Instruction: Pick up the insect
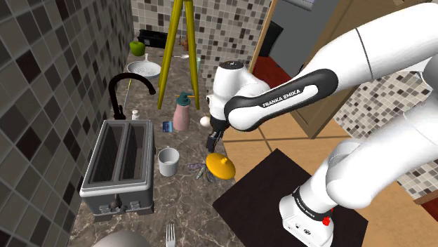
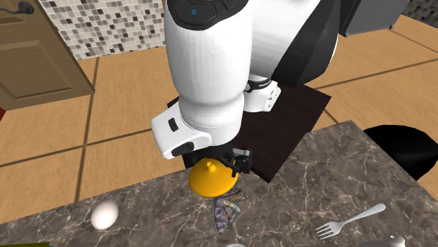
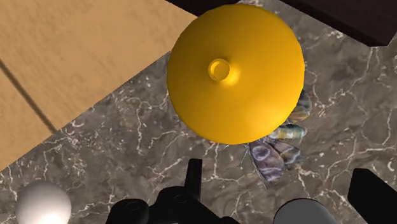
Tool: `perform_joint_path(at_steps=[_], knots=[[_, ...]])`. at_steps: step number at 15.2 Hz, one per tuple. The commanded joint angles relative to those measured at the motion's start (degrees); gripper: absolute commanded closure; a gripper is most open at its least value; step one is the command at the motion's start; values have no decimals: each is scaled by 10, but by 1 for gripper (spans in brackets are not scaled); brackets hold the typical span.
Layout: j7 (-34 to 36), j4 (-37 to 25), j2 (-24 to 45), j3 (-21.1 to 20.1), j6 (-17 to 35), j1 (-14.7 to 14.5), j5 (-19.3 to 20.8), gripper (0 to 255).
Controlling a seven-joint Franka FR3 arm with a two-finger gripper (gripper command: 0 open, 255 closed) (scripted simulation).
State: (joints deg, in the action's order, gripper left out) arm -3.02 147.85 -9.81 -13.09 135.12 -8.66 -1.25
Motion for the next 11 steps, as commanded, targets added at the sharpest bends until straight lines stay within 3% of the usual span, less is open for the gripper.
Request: perform_joint_path(at_steps=[1, 6, 10, 11], knots=[[7, -11, 50, -10, 38, -2, 23, 0], [45, -48, 171, -21, 113, -14, 107, 0], [84, -91, 267, -6, 156, -43, 189, 0], [86, -95, 274, -3, 158, -47, 193, 0]])
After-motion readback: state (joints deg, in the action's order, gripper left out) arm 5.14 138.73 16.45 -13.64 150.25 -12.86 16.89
